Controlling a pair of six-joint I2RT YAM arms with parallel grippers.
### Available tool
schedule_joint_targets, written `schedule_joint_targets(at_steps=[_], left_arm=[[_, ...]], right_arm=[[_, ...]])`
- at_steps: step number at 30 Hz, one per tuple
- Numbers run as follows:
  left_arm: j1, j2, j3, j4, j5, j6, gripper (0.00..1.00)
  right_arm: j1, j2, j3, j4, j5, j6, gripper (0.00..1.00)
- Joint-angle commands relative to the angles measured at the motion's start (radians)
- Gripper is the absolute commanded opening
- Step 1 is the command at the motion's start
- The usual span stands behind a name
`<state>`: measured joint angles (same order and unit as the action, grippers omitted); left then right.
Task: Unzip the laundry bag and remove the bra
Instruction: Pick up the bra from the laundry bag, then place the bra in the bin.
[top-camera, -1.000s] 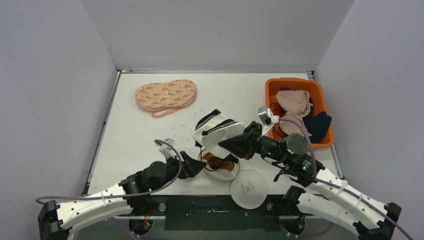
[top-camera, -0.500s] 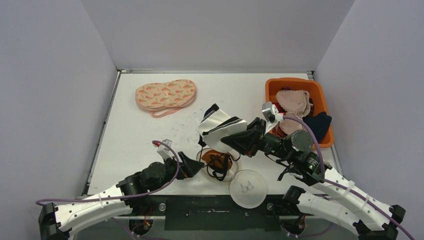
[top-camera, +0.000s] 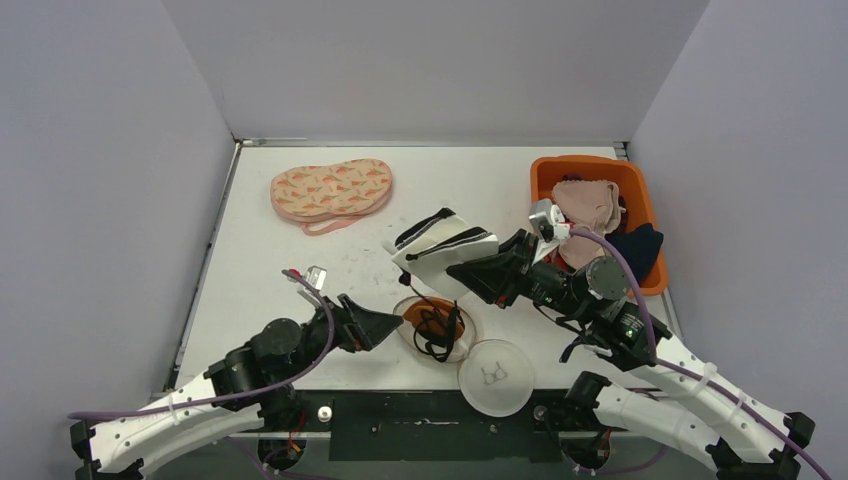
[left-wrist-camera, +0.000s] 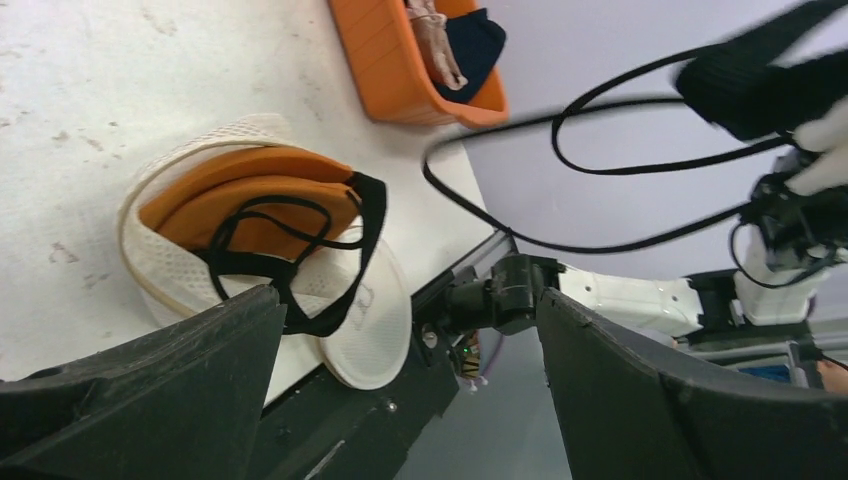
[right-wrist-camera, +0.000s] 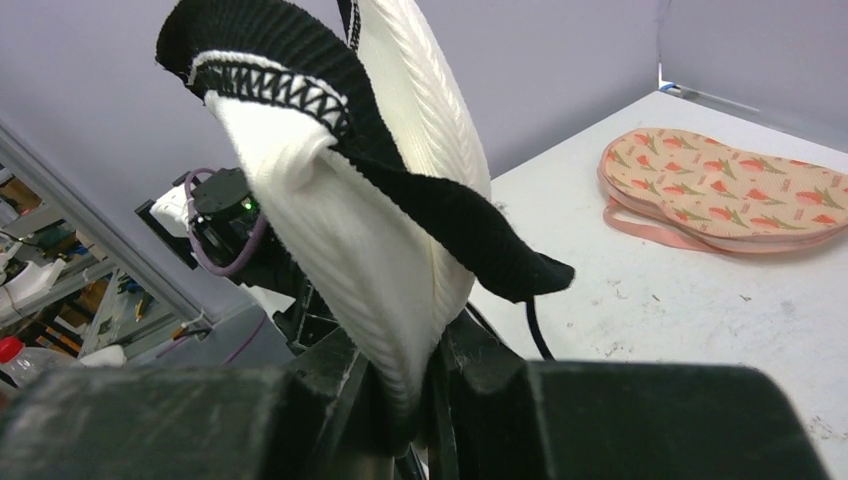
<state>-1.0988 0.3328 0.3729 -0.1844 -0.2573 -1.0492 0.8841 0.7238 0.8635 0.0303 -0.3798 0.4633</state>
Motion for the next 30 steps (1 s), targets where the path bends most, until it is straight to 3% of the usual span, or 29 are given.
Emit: schedule_joint_targets(at_steps=[1,7,13,23,26,30], left_arm=[[-0.001,0.001,0.091,0.022,0.084,0.052,0.96],[-0.001,0.011,0.158,0.046,0.14,0.126,0.96],[0.0,-0.083,0.132,0.051,0.053,0.153,0.96],[0.0,-0.187,0.087,-0.037,-0.167,0.126,0.96],[0.0,-0.2,0.055,-0.02,-0.203,0.1,0.97],[0.0,-0.185,0.018,0.014,-0.235,0.069,0.98]], right_arm=[[-0.005,-0.002,-0.015,0.028,0.042,-0.003,0.05],[-0.005,-0.004,-0.043,0.016,0.134,0.0,0.05],[-0.005,-0.042,-0.006,-0.133,0.302,-0.064,0.05],[-0.005,-0.017,0.193,-0.473,0.909,-0.129,0.05],[-0.005,0.046,0.247,-0.486,1.085,-0.132,0.05],[-0.014,0.107,0.279,-0.344,1.249,-0.175,0.05]])
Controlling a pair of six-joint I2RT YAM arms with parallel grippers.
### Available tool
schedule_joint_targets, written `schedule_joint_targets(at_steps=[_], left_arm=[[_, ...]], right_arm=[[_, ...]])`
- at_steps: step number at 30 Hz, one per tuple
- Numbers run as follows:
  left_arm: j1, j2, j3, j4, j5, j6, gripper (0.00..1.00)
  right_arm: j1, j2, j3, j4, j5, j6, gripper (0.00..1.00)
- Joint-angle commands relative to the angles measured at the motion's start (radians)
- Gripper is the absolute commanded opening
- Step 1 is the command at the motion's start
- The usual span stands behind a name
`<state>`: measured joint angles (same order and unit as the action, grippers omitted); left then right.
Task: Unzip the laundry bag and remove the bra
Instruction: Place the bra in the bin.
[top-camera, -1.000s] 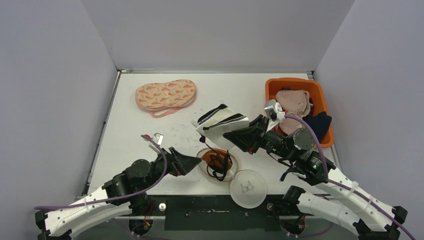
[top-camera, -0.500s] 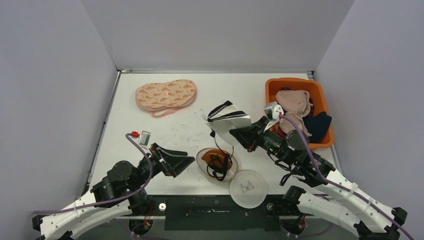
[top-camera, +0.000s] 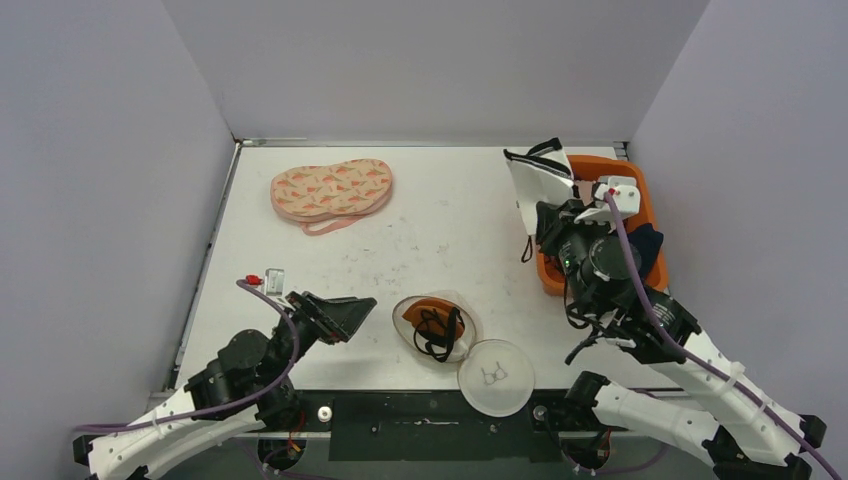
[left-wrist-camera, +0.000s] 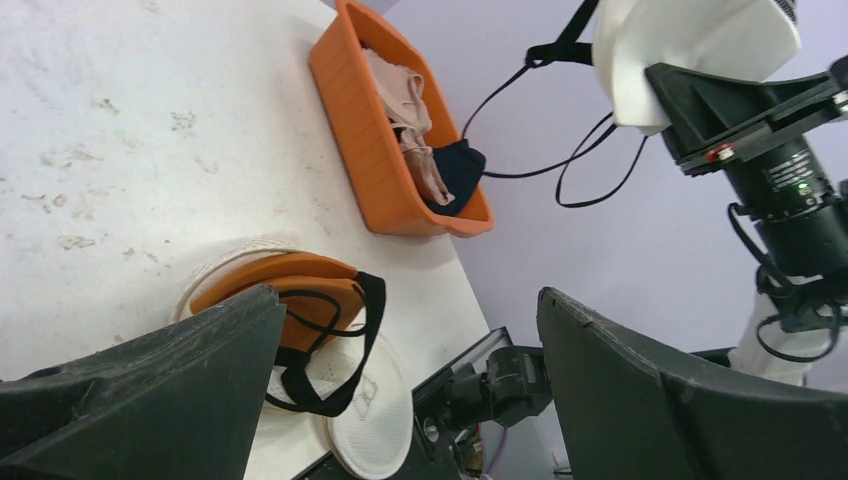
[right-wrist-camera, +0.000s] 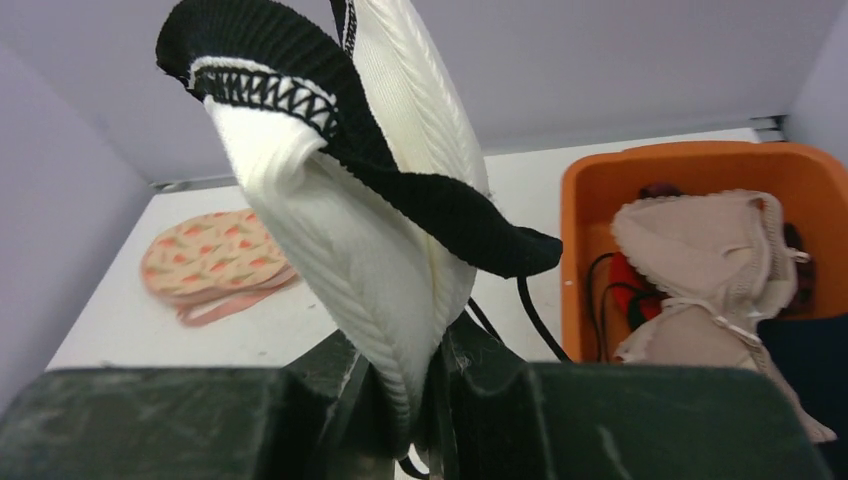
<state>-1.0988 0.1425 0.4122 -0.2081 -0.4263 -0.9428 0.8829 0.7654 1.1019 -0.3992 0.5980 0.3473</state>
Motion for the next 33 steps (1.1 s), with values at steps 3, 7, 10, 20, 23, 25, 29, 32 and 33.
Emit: schedule_joint_targets(at_steps=[3,7,10,20,23,25,29,32,33], left_arm=[[-0.001,0.046,-0.043,0.05,-0.09,-0.064,0.98],[0.0,0.146,-0.078,0.118,-0.105,-0.099,0.98],[0.0,0.222,-0.104,0.183,-0.086,-0.123,0.99],[0.003,0.287,-0.163,0.256,-0.022,-0.192,1.0],[0.005,0.27,-0.172,0.248,-0.021,-0.188,1.0],[0.006,0.26,-0.173,0.231,-0.026,-0.185,0.99],[0.009,0.25,-0.198,0.231,-0.025,-0.192,0.99],[0.01,0.255,-0.221,0.251,-0.025,-0.205,0.99],[0.012,0.262,-0.227,0.264,-0.025,-0.209,0.99]], right_arm=[[-0.041,0.098,0.05,0.195,0.327,-0.094,0.05],[-0.161,0.168,0.074,0.272,0.276,-0.099,0.05],[-0.395,0.3,0.173,0.17,0.027,0.004,0.05],[-0.863,0.505,0.097,0.372,-0.318,0.209,0.05],[-0.973,0.561,0.039,0.49,-0.458,0.281,0.05],[-0.992,0.618,0.049,0.514,-0.526,0.3,0.05],[-0.995,0.685,0.053,0.506,-0.528,0.295,0.05],[-1.03,0.709,0.008,0.528,-0.557,0.328,0.05],[-1.044,0.717,-0.013,0.542,-0.586,0.341,0.05]])
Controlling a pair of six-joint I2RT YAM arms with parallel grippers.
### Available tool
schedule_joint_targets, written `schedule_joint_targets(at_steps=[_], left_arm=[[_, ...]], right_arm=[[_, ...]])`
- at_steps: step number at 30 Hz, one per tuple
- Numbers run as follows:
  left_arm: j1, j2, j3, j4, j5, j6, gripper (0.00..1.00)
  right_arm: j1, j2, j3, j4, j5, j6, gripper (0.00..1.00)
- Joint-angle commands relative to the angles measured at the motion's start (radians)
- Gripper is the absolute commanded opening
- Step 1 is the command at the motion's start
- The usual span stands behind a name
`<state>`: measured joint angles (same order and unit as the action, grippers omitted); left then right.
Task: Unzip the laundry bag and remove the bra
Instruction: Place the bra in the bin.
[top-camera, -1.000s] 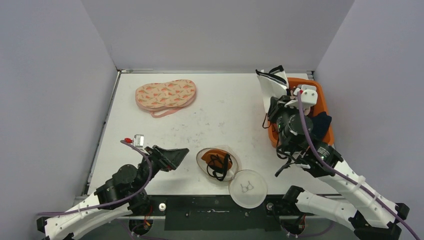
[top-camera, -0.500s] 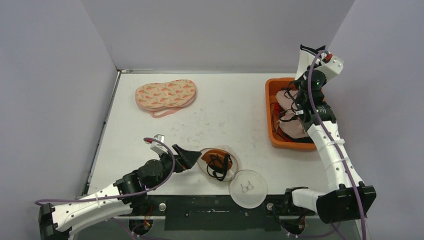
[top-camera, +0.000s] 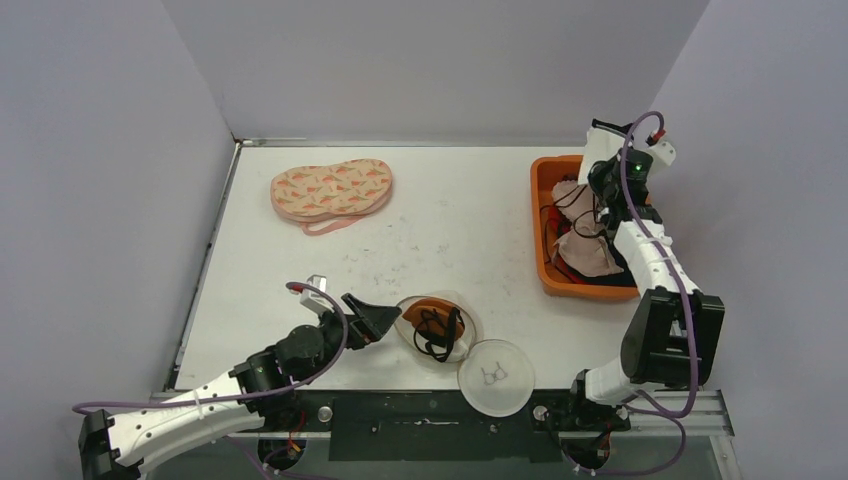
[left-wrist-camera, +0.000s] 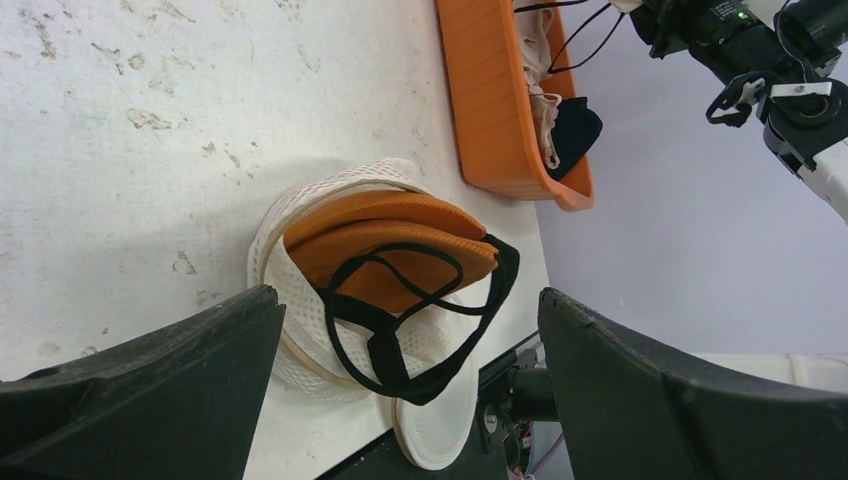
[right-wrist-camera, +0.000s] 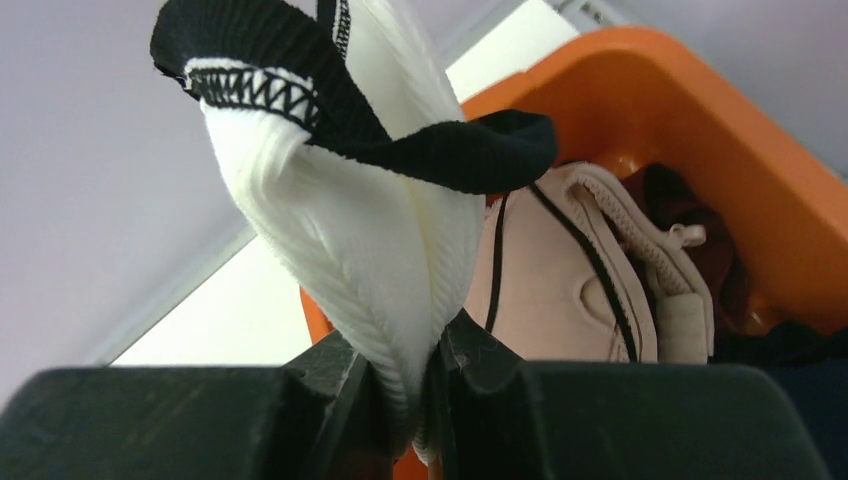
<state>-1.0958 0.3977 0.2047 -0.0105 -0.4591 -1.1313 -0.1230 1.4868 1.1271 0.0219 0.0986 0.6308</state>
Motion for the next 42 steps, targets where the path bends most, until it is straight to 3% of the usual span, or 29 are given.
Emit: schedule_joint_targets(at_steps=[1,6,21,23,27,30,38,42], left_arm=[[0.009,0.014,-0.022,0.076,0.011,-0.021,0.99],[0.009,0.064,-0.017,0.093,0.026,-0.027,0.99],[0.011,0.115,-0.054,0.156,0.063,-0.07,0.99],[0.011,0.108,-0.06,0.155,0.063,-0.073,0.99],[0.011,0.093,-0.062,0.146,0.063,-0.073,0.99],[0.013,0.089,-0.064,0.146,0.063,-0.074,0.99],[0.015,0.087,-0.063,0.133,0.066,-0.089,0.99],[0.016,0.085,-0.042,0.108,0.06,-0.071,0.99]], right_arm=[[-0.042,0.009,-0.043,0.121,-0.106,0.068,0.05],[-0.052,0.06,-0.096,0.114,-0.166,0.128,0.05],[-0.09,0.021,-0.31,0.224,-0.241,0.268,0.06],[-0.09,0.007,-0.312,0.208,-0.236,0.27,0.13],[-0.089,-0.041,-0.295,0.146,-0.211,0.242,0.44],[-0.075,-0.083,-0.264,0.081,-0.177,0.215,0.57],[0.065,-0.25,-0.144,-0.132,0.063,0.079,0.73],[0.098,-0.3,-0.118,-0.121,0.08,0.042,0.73]])
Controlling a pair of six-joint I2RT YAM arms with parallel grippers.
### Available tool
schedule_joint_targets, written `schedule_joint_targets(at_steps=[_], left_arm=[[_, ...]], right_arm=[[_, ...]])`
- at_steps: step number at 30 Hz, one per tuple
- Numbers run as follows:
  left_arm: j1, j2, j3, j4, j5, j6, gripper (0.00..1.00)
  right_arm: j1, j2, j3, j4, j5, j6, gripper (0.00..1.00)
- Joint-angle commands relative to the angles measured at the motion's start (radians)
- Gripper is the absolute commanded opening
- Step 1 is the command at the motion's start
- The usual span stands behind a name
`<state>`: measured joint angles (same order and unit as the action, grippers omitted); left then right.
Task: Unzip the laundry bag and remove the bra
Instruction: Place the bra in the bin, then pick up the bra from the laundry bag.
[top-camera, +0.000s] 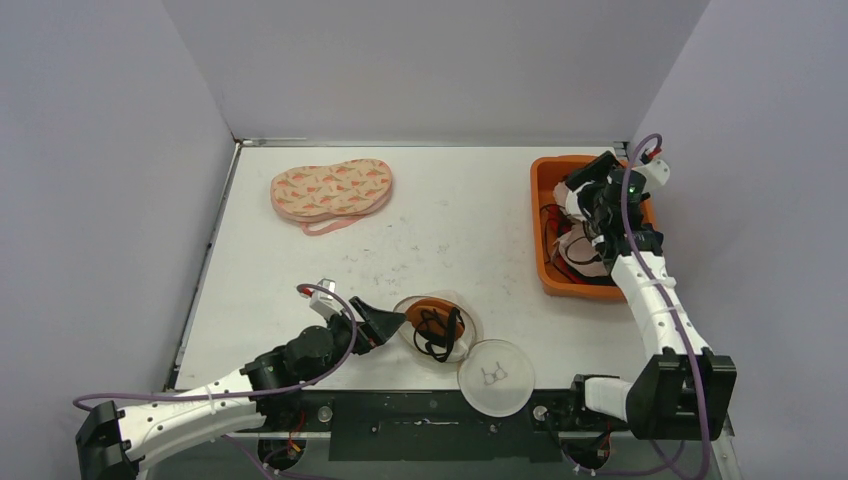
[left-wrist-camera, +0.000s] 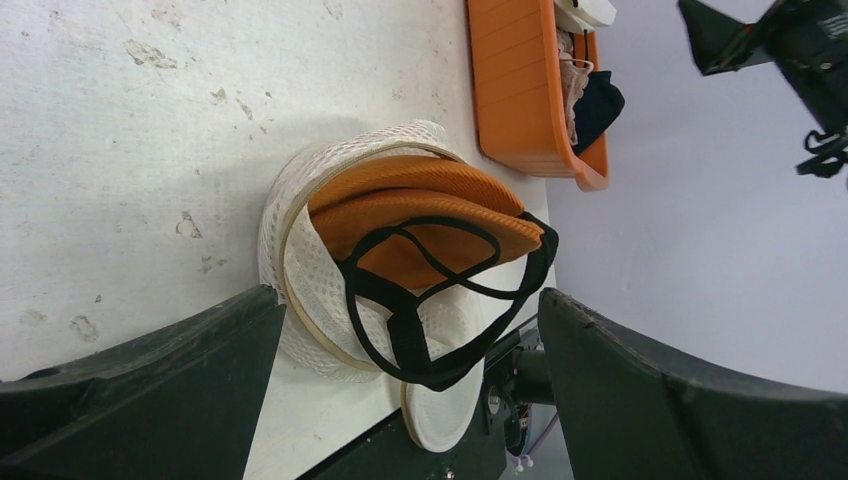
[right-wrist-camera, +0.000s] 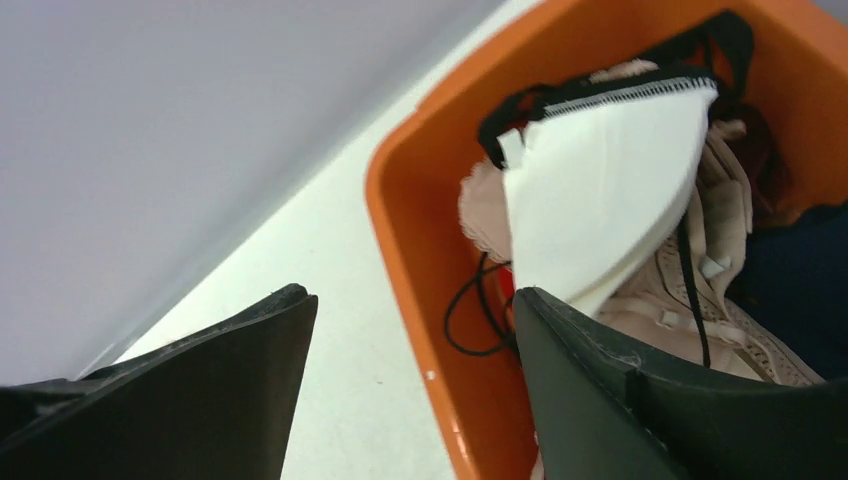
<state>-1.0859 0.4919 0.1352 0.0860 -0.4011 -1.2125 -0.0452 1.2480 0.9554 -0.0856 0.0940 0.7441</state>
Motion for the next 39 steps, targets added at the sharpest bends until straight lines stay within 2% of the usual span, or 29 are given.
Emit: schedule_joint_targets(at_steps=[1,5,7,10,15,22,30,34,39], left_arm=[[0.008,-0.011,0.038,-0.001,-0.002,0.017,0.98],[0.01,-0.021,0.078,-0.043,-0.02,0.045,0.99],[0.01,-0.027,0.094,-0.066,-0.027,0.057,0.99],[0.01,-0.025,0.114,-0.11,-0.039,0.075,1.0],[0.013,-0.019,0.12,-0.143,-0.059,0.084,1.0],[0.018,-0.005,0.14,-0.174,-0.075,0.124,1.0],[0.021,-0.067,0.256,-0.413,-0.209,0.19,0.96],[0.022,-0.135,0.269,-0.44,-0.219,0.242,0.96],[0.022,-0.112,0.333,-0.539,-0.261,0.273,0.96]], right_arm=[[0.021,-0.059,0.051,0.008,0.066,-0.072,0.7],[-0.001,0.001,0.032,0.112,-0.003,-0.049,0.47],[-0.008,0.035,0.015,0.178,0.012,-0.043,0.44],[-0.026,0.104,0.008,0.249,0.02,-0.045,0.48],[-0.114,0.239,-0.004,0.284,-0.059,0.01,0.46],[-0.127,0.266,-0.132,0.375,-0.064,0.015,0.51],[-0.118,0.21,-0.154,0.405,-0.058,0.002,0.61],[-0.016,0.103,-0.116,0.422,0.011,-0.031,0.69],[0.157,-0.035,-0.018,0.381,0.059,-0.124,0.74]])
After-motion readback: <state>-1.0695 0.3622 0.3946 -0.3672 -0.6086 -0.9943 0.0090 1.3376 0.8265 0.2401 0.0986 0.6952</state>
